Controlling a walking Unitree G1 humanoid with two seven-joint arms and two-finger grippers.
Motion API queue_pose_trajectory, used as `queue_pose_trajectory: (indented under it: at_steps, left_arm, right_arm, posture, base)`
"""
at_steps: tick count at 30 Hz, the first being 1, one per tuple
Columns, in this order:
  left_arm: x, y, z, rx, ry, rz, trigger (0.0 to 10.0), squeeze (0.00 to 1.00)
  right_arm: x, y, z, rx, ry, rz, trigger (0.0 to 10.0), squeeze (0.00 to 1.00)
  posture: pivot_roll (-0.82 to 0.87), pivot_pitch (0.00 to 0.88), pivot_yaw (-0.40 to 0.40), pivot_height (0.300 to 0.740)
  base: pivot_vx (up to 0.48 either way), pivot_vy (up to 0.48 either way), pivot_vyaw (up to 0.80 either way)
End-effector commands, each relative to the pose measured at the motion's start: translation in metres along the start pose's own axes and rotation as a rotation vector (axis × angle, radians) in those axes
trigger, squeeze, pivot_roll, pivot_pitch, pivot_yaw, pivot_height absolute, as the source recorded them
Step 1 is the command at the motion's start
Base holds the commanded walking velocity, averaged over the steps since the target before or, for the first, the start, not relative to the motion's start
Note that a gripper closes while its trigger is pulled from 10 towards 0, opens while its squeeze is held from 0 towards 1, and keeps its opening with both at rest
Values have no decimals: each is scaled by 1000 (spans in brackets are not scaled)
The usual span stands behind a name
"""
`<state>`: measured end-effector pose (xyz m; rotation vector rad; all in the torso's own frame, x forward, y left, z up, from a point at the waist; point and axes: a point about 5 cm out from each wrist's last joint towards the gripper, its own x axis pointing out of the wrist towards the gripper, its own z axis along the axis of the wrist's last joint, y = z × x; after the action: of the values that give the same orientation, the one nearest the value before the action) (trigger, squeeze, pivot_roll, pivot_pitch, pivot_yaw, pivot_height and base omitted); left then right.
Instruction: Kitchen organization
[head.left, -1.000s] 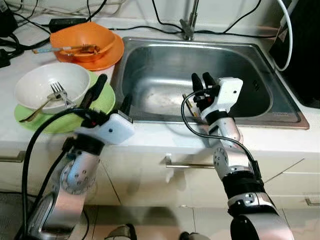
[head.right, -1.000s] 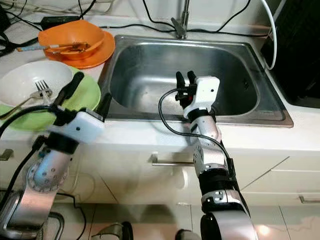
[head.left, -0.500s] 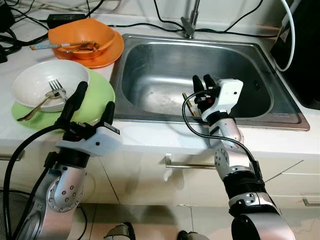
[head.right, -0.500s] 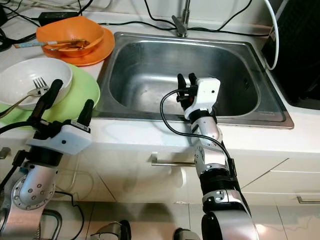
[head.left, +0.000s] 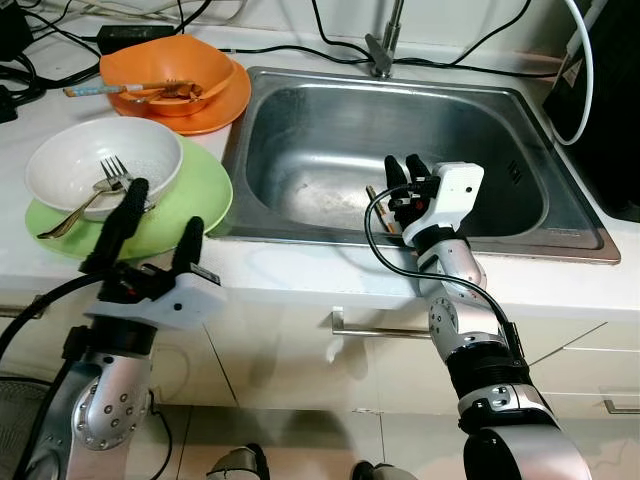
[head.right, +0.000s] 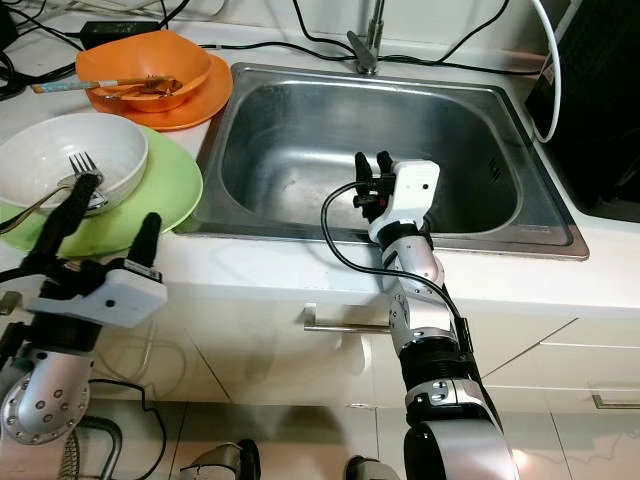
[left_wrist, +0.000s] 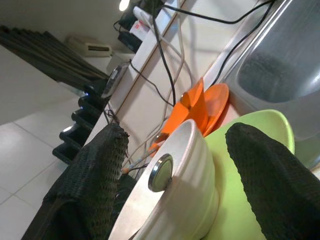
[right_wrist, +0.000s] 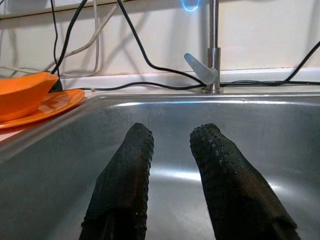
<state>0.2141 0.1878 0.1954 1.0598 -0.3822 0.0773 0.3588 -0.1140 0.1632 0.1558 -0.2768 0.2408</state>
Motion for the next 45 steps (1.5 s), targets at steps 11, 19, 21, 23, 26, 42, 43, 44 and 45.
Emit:
queue_pose_trajectory:
  at_steps: [11, 19, 21, 23, 26, 42, 43, 44, 45]
  left_arm:
    - [5, 5, -7, 10, 68, 36, 10000, 0]
    - [10, 5, -10, 5, 101, 42, 10000, 0]
    - [12, 4, -10, 5, 105, 36, 7176, 0]
    - [13, 3, -11, 4, 110, 30, 3608, 0]
    - [13, 0, -12, 1, 119, 12, 1804, 0]
    - [18, -2, -12, -20, 125, 4, 0, 0]
    - [18, -2, -11, -20, 125, 2, 0, 0]
    - [18, -3, -12, -22, 125, 1, 0, 0]
    - [18, -3, -12, -23, 125, 0, 0, 0]
  right_arm:
    - [0, -4, 0, 2, 5, -12, 10000, 0]
    - [0, -5, 0, 2, 7, -19, 10000, 0]
    - [0, -6, 0, 3, 7, -22, 10000, 0]
    - [0, -7, 0, 4, 7, -24, 10000, 0]
    - [0, -7, 0, 4, 7, -27, 10000, 0]
    - [-1, -8, 0, 9, 8, -34, 10000, 0]
    - [-1, -8, 0, 9, 9, -33, 10000, 0]
    - [-1, -7, -1, 10, 9, -32, 10000, 0]
    - [-1, -7, -1, 10, 9, -32, 10000, 0]
  posture:
    - [58, 129, -60, 740]
    - [56, 127, -59, 740]
    - [55, 127, -59, 740]
    - [55, 127, -59, 740]
    - [55, 127, -59, 740]
    - [50, 124, -57, 740]
    - [50, 124, -57, 740]
    - [50, 123, -56, 740]
    - [50, 123, -56, 740]
  base:
    - [0, 0, 0]
    - [0, 0, 0]
    - [0, 0, 0]
    - [0, 0, 0]
    - [0, 0, 0]
    - [0, 0, 0]
    - [0, 0, 0]
    - [0, 0, 0]
    - [0, 0, 0]
